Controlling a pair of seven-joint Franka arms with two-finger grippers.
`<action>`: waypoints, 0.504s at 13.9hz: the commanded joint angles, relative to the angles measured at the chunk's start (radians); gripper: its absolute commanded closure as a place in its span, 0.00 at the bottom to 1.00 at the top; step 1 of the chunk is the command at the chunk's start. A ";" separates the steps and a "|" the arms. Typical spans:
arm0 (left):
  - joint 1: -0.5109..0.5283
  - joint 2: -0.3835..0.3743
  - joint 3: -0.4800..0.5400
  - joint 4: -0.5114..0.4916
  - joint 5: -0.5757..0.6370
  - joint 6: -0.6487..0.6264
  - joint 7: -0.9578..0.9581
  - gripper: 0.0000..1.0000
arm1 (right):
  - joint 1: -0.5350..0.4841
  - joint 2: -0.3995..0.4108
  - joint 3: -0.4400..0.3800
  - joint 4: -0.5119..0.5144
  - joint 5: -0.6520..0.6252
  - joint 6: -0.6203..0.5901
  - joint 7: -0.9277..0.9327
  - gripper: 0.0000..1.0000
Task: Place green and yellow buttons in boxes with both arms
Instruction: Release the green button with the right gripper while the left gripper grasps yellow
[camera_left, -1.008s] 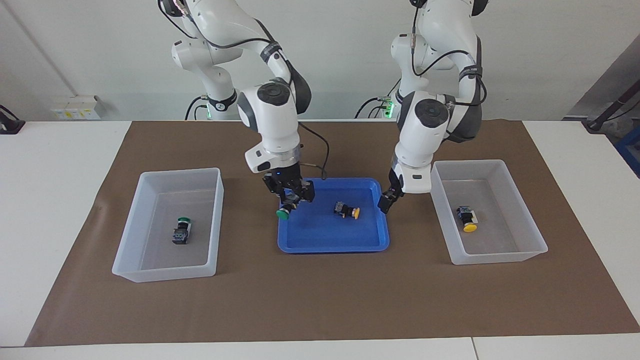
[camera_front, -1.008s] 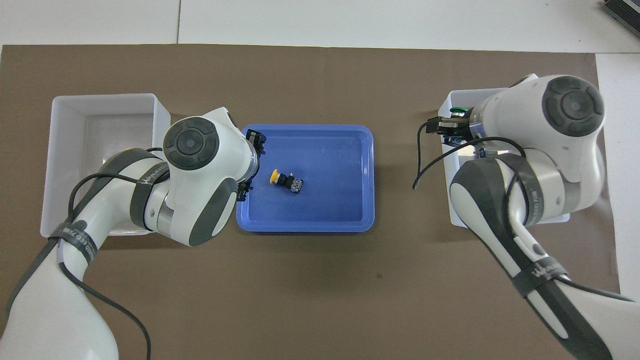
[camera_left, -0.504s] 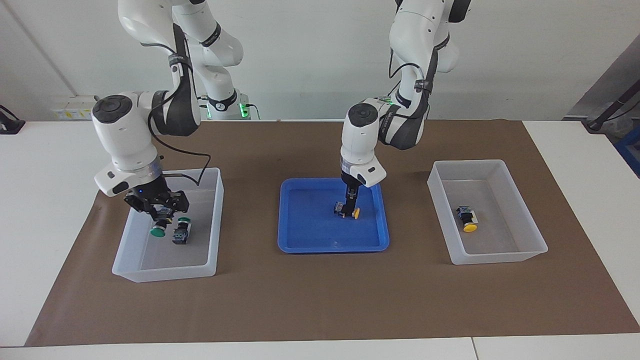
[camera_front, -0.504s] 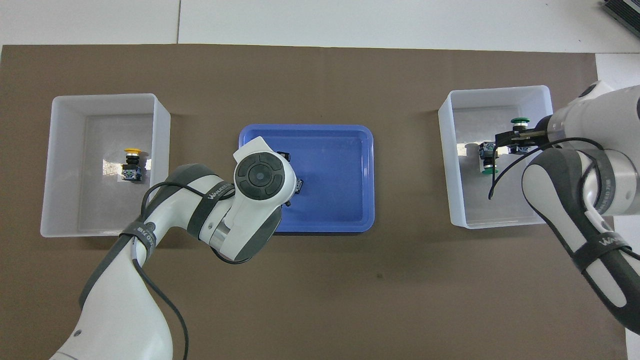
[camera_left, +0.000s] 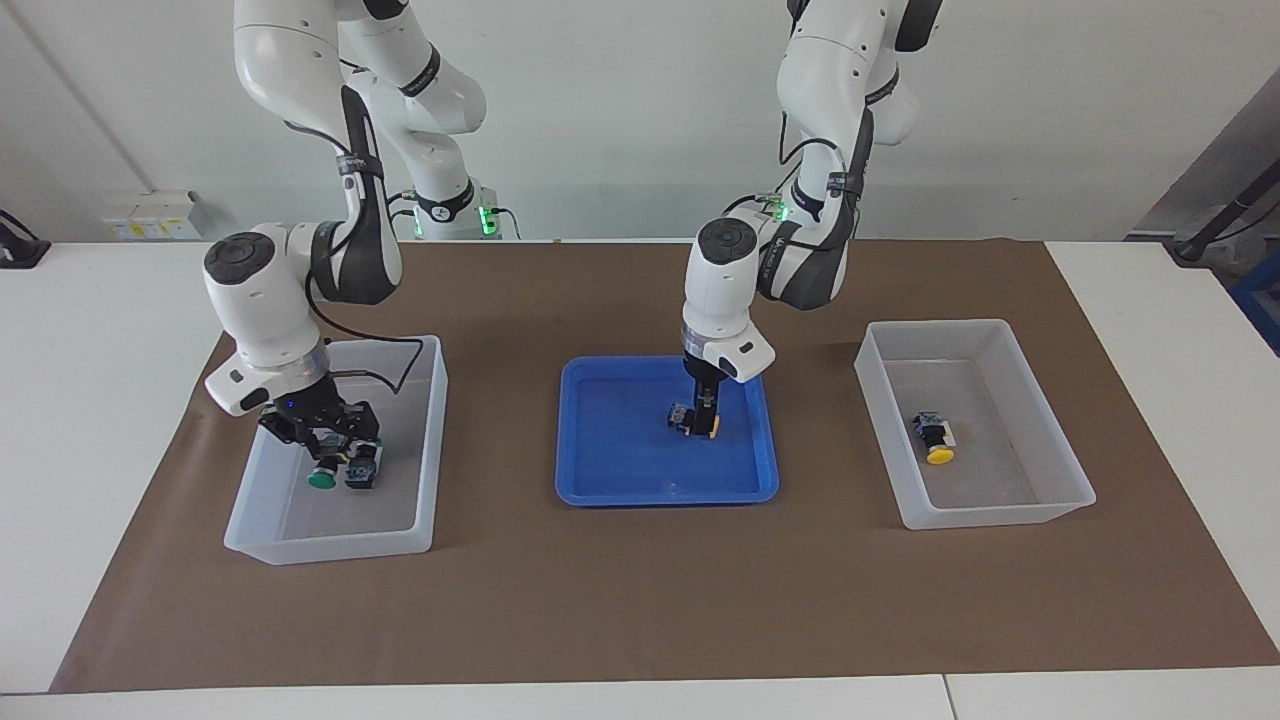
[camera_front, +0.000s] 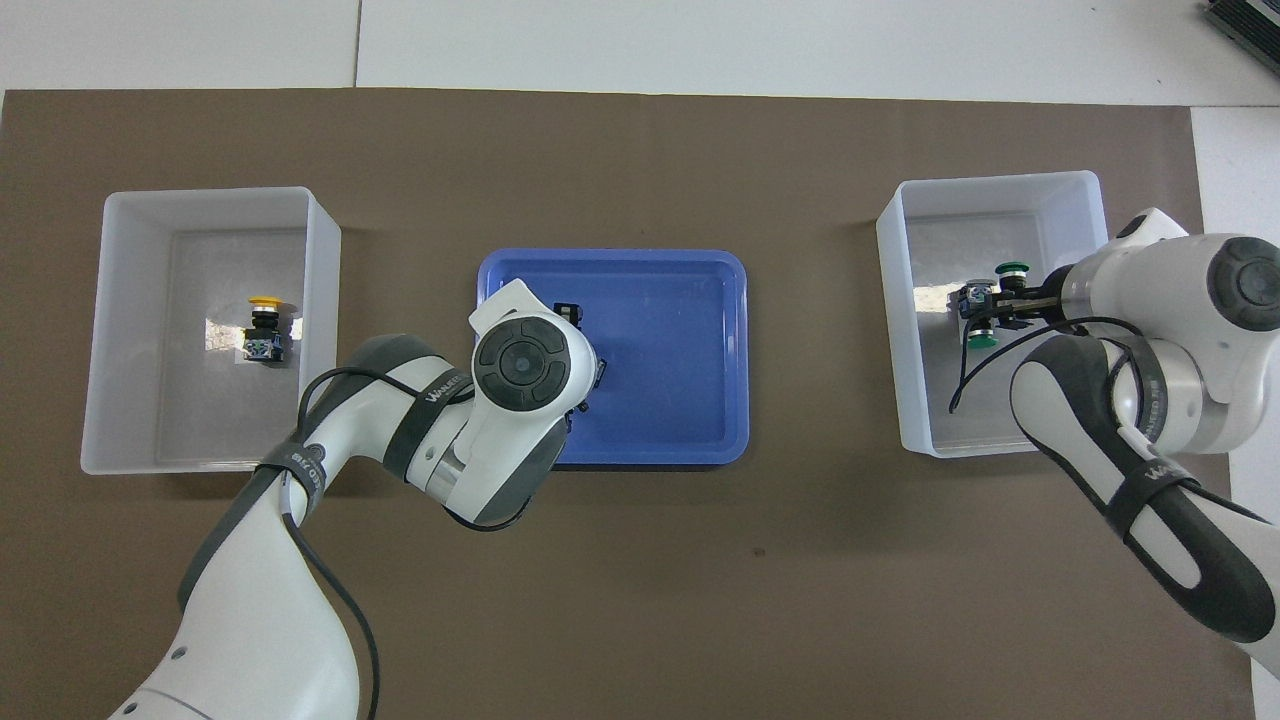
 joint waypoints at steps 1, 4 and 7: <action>-0.016 0.009 0.013 -0.021 0.032 0.045 -0.036 0.12 | -0.013 -0.012 0.013 -0.009 -0.005 0.014 -0.016 0.00; -0.018 0.027 0.013 -0.021 0.037 0.078 -0.045 0.13 | 0.008 -0.044 0.022 0.057 -0.005 -0.087 0.063 0.00; -0.018 0.029 0.013 -0.021 0.038 0.078 -0.045 0.32 | 0.081 -0.066 0.022 0.186 -0.007 -0.300 0.217 0.00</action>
